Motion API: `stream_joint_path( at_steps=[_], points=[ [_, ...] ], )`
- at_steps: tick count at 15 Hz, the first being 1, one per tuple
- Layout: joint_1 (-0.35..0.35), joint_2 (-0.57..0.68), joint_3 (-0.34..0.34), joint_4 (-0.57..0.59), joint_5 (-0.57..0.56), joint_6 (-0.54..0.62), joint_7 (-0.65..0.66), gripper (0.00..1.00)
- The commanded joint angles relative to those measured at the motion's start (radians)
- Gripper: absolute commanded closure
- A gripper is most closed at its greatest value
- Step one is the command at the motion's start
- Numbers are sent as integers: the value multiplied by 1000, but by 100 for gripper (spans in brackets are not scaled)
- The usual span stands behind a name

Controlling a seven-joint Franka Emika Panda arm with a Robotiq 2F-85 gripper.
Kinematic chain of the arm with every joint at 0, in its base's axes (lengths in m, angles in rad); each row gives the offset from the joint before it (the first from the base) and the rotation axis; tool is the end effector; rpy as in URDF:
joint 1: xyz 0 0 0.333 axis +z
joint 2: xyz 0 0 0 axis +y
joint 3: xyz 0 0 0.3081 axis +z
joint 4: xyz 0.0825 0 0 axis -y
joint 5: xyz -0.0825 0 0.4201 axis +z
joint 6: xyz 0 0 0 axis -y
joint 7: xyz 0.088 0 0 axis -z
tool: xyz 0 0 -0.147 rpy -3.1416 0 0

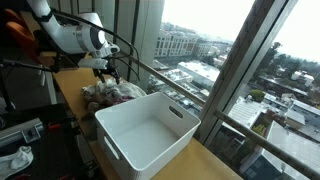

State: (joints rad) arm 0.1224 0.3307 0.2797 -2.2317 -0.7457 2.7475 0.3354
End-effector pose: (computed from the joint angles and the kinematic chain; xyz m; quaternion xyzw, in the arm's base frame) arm 0.5316 0.2513 0.1685 0.9250 0.3408 0.1453 0.0846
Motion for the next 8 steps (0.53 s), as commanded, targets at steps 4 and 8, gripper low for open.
stream_joint_path(
  at_steps=[4,8],
  points=[
    [30,286,-66,253,-93,-2,-19,0],
    [91,403,-136,327,-1,20,-116,0]
  ],
)
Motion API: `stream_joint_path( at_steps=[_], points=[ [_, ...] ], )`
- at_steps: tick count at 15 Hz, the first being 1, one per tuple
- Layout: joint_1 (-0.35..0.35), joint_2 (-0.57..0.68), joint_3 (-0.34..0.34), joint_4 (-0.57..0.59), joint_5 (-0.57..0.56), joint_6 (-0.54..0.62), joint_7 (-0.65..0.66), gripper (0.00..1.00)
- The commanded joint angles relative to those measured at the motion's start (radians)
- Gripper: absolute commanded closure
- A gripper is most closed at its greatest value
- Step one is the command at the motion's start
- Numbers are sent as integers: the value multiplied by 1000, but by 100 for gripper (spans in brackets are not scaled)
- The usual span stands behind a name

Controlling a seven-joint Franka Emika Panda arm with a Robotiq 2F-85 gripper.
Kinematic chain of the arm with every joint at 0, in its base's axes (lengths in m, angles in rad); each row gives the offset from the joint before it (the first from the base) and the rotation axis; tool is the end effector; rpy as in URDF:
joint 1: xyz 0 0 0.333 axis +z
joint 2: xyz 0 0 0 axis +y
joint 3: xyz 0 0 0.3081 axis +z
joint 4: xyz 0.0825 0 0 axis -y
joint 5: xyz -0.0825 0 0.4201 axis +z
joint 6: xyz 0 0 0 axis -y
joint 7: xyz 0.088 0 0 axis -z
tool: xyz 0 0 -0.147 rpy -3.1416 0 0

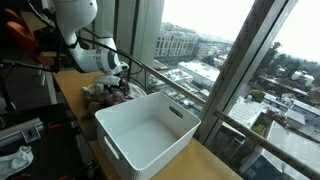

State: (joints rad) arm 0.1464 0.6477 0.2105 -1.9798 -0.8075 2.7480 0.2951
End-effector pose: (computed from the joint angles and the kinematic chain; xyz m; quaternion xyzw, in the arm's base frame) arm 0.5844 0.2440 0.0757 0.9232 0.3569 0.1134 0.0857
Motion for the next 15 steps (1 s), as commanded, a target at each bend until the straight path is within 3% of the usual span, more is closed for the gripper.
stream_joint_path(
  at_steps=[1,2,4,8,13,15],
  points=[
    [74,107,-76,88,83,18,-101,0],
    [78,120,-81,92,110,17,-123,25],
    [89,127,-92,99,167,8,-156,34],
    [117,75,-116,65,250,-4,-190,64],
    [131,-88,-105,-8,383,-118,-199,98],
    [131,-176,-94,-29,432,-196,-199,95]
  ],
)
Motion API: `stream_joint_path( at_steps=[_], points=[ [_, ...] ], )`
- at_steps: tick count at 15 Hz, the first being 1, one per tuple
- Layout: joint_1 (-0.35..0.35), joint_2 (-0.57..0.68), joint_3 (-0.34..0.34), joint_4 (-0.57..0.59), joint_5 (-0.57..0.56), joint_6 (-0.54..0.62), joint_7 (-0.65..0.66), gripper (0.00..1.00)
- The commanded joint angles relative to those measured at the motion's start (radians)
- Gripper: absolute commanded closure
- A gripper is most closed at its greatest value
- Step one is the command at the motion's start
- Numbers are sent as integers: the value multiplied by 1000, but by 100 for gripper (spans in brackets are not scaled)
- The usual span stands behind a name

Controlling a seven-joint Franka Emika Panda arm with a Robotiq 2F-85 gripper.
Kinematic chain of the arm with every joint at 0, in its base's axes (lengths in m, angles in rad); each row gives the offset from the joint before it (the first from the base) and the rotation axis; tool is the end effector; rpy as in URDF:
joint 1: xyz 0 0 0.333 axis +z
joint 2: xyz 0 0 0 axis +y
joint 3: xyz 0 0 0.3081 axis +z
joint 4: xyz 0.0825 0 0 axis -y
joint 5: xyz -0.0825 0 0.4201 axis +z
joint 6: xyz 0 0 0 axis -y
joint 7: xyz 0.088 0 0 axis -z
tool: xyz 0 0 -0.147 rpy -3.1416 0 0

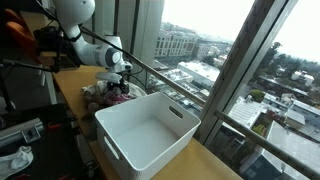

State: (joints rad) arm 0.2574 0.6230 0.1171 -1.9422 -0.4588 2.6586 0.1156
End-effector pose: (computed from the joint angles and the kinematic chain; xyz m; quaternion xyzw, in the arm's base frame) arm 0.5992 0.2427 0.0921 0.9462 0.3084 0.0713 0.0673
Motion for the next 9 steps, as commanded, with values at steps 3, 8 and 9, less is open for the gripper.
stream_joint_path(
  at_steps=[3,8,9],
  points=[
    [24,-287,9,-81,127,-212,-12,96],
    [13,-505,19,-53,121,-390,2,95],
    [7,-544,18,-40,114,-424,8,95]
  ],
)
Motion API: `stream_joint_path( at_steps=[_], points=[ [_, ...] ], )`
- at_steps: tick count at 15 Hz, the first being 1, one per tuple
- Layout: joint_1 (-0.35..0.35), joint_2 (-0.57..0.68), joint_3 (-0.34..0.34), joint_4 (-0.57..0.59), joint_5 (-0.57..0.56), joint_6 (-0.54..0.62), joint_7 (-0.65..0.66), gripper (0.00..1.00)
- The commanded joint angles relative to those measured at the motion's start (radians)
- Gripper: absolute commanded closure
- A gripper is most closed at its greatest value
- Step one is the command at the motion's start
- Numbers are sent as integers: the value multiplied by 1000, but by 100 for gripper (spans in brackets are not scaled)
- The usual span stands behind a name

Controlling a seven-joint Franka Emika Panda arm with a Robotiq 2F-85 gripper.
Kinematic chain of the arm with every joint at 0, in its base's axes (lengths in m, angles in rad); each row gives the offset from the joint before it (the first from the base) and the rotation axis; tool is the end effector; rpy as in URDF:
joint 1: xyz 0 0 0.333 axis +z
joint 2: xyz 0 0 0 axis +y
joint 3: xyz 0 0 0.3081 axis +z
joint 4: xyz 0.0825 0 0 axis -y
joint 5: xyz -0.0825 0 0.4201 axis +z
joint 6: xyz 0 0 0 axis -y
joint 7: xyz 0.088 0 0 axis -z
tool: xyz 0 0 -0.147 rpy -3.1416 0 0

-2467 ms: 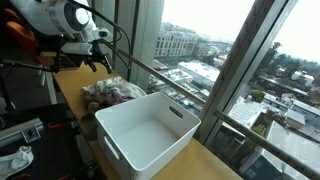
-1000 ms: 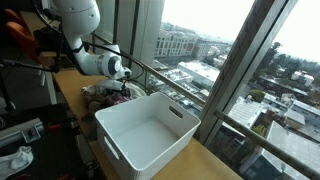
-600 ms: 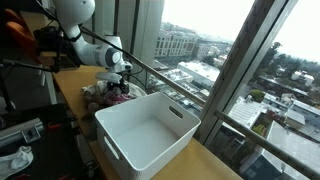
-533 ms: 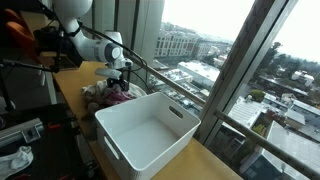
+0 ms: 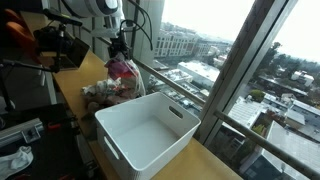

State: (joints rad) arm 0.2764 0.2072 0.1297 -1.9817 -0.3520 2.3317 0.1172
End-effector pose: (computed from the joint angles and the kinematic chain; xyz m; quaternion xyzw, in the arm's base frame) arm 0.5983 0.2388 0.3113 0.9579 0.2495 0.1015 0.0993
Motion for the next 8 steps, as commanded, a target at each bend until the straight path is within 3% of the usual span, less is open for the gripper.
stream_joint_path(
  at_steps=[1,8],
  points=[
    [-21,-171,7,5,3,-130,7,95],
    [-155,-438,-33,39,-18,-342,-18,95]
  ],
)
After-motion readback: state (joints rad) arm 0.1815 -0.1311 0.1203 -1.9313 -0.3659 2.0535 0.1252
